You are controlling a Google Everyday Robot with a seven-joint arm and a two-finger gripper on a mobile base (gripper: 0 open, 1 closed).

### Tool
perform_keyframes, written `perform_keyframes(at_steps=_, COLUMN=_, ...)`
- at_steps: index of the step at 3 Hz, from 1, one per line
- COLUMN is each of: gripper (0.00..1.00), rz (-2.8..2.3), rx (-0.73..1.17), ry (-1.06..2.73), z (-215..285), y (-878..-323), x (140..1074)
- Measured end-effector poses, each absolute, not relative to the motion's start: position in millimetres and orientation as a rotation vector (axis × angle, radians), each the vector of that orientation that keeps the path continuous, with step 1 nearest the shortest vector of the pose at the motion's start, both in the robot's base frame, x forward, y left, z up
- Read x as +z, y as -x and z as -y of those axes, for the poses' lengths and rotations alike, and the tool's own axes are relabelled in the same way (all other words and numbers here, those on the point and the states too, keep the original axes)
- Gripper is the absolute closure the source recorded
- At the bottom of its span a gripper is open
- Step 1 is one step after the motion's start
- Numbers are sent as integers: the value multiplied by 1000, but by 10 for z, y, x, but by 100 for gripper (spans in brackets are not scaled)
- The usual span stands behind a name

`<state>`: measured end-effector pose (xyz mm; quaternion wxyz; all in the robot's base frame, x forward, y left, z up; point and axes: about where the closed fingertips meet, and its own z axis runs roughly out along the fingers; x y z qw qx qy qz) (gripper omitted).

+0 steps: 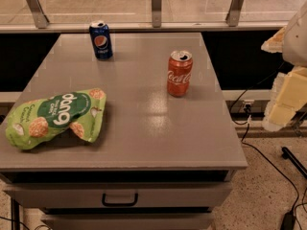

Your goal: Move coke can near pepsi can

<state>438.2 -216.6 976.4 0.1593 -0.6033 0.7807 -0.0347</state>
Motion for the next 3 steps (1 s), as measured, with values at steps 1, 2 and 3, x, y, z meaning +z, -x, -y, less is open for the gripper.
perform_keyframes(at_steps=1, gripper=0, rz=-2231, rx=-99, ry=1724, z=2166, y=-4382, x=9765)
perform_keyframes(at_steps=2, gripper=0, rz=-2236, rx=-23, ry=1570, z=2181, y=-4413, x=9746)
perform_keyframes(at_steps=3, gripper=0, rz=-2264, rx=140, ry=1232, z=2272, y=-4226, x=9542)
